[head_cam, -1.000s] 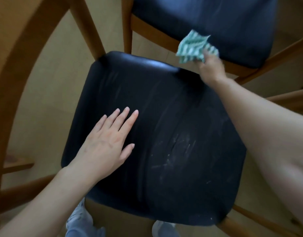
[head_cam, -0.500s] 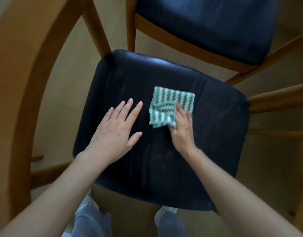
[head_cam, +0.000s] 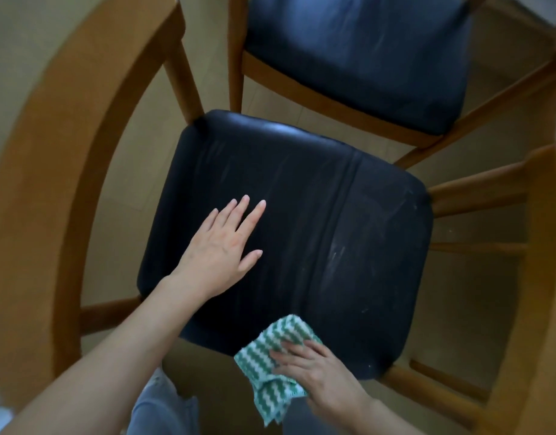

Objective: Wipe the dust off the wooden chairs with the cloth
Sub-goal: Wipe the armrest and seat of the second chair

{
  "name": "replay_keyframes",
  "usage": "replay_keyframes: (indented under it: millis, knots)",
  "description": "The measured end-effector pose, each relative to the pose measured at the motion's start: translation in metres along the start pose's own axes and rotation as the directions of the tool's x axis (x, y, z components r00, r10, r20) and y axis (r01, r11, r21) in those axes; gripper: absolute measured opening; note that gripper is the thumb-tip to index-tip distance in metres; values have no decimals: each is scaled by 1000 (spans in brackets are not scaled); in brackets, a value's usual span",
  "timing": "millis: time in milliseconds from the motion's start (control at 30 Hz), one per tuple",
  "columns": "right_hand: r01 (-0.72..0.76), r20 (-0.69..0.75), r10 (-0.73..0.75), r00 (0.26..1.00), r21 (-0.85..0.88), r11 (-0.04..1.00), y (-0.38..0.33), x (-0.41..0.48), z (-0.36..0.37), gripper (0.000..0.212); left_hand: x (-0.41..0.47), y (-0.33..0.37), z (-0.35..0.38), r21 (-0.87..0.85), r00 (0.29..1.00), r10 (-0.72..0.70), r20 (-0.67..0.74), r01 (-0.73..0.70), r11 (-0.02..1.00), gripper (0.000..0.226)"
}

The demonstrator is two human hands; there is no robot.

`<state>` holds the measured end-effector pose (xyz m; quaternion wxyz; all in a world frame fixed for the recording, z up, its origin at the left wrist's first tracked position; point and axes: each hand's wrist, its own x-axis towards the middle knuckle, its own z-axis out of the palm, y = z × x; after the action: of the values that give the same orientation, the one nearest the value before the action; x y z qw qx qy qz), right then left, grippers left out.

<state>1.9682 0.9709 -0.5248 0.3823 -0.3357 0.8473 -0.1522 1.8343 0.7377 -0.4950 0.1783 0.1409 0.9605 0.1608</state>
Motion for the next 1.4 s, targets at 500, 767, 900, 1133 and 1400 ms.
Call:
replay_keyframes:
  millis: [500, 767, 900, 1133, 1400]
  knots:
    - [69, -122, 696, 707, 992, 103, 34, 38, -133, 19, 1, 2, -6, -5, 999, 6, -37, -6, 1000, 76]
    - [2, -654, 677, 337, 720, 694, 151, 123, -266, 28, 4, -1, 2, 139, 993, 5, -120, 12, 990, 70]
    - [-494, -439, 687, 579, 481, 724, 174, 166, -238, 37, 5, -3, 2, 168, 992, 9, -128, 13, 986, 70]
    - [-219, -586, 535, 608, 524, 823, 121, 144, -170, 37, 5, -4, -2, 165, 993, -4, -115, 23, 986, 70]
    - [66, -401, 109, 909, 398, 915, 15, 55, -16, 41, 4, -6, 1, 125, 994, -18, -105, 31, 992, 69]
